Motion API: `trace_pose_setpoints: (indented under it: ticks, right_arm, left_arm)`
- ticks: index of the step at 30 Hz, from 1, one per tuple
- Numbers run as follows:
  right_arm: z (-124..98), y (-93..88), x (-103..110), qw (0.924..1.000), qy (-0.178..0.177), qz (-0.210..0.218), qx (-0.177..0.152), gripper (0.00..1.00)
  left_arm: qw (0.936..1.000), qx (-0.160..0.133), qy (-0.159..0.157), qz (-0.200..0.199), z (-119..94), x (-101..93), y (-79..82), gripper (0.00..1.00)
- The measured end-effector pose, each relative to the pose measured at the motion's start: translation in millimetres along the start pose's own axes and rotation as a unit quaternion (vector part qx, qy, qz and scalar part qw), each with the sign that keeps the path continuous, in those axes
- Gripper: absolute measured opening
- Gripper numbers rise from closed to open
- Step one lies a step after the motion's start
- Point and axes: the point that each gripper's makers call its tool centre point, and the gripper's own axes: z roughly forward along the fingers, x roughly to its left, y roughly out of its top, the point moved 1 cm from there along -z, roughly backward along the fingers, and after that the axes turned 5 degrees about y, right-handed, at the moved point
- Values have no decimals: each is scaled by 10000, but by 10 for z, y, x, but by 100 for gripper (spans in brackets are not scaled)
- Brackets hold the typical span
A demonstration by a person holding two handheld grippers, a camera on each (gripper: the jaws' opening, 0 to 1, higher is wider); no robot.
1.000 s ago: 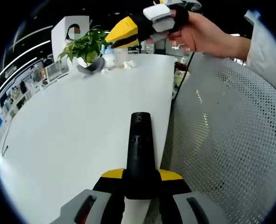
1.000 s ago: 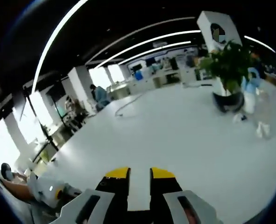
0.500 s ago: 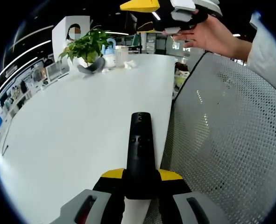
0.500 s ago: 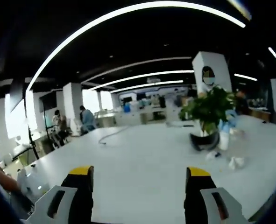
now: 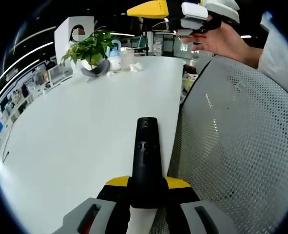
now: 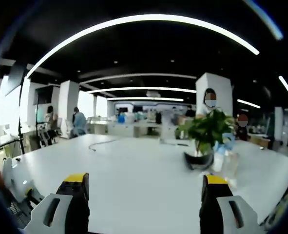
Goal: Press the specified remote control buttons in sequence, fully releasing each button before pressing the next.
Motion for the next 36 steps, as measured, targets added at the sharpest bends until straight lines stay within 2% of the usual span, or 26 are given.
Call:
trace_pose_setpoints:
  ticks: [9, 25, 36]
  right_arm:
    - [-21, -86, -96, 9994, -226, 168, 223, 95]
    - [26, -168, -18, 9989, -50, 53, 465, 92]
    - [52, -210, 1, 9983, -18, -9, 590, 93]
  left_arm:
    - [10000, 44, -21, 26, 4, -1, 3, 25]
    - [9992, 190, -223, 255, 13, 60, 19, 25]
    - [9990, 250, -242, 279, 42, 232, 38, 25]
